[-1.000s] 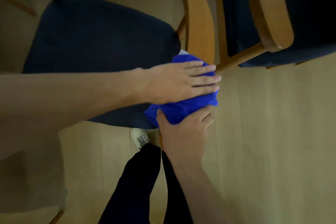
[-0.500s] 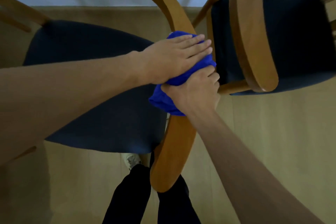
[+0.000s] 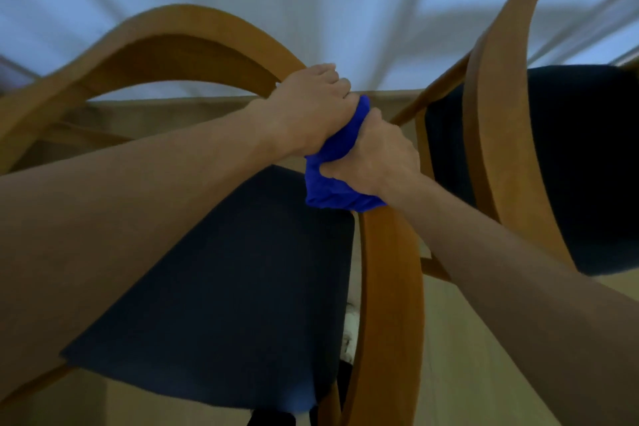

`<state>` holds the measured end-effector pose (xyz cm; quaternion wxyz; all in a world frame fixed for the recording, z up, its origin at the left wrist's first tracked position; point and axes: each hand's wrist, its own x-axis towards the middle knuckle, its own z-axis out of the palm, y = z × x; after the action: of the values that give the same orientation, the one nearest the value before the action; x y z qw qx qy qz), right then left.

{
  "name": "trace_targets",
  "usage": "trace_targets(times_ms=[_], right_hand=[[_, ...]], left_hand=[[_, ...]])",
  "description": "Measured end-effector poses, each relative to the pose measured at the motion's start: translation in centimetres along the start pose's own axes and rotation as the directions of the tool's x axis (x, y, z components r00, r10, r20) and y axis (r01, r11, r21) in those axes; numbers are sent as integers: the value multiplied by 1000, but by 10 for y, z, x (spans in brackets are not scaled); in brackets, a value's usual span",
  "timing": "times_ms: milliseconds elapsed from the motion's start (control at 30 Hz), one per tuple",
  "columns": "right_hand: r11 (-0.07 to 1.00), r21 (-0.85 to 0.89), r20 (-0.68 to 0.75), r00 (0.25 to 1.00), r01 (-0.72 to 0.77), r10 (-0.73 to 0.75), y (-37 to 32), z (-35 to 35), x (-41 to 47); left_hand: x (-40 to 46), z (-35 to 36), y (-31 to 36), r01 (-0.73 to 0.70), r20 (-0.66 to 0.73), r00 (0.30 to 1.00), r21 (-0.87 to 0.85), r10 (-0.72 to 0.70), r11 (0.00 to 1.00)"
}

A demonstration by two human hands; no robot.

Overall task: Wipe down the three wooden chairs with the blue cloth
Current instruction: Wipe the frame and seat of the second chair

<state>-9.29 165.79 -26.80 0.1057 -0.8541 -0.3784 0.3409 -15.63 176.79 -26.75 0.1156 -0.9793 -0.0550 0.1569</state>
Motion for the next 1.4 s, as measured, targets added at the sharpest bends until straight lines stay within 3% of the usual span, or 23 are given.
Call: trace_targets(times_ms=[67,167,300,467,567,667,767,967,1133,1300,1400], right_hand=[[997,-39,-5,998,67,-68,11,-1,13],[971,-51,-21,971,236,-237,-24,-5,40],[932,-130,23,941,337,-337,-60,-19,66],[863,-317,65,917,393,-394,-141,-18,87],[721,-561,120,902,406,-415,-204,0,96],[513,-750,192,880,418,-435,-259,29,100],[354,-815,260,837,458,-482,-297,72,104],[237,-740,409,701,629,-585,-345,145,88],[34,-666,507,485,745,-712,-373,199,39],[-132,-591,581,307,796,-754,-401,266,-40],[-189,-535,614,225,823,-757,-412,302,-88]], left_hand=[[-2,1,-18,4,-10,1000,-18,-4,1000],[-11,2,-53,22,-42,999,-50,-24,998],[-31,12,-104,84,-54,994,-224,-98,971],[-80,41,-164,217,-19,958,-603,-285,768],[-119,74,-188,323,68,915,-714,-397,621],[-155,106,-195,433,134,856,-713,-500,551],[-196,138,-200,546,190,789,-652,-584,526],[-287,159,-189,704,282,674,-524,-683,479],[-374,166,-156,809,330,520,-486,-788,331],[-470,176,-91,873,393,271,-484,-879,53],[-513,180,-48,897,399,142,-438,-906,-52]])
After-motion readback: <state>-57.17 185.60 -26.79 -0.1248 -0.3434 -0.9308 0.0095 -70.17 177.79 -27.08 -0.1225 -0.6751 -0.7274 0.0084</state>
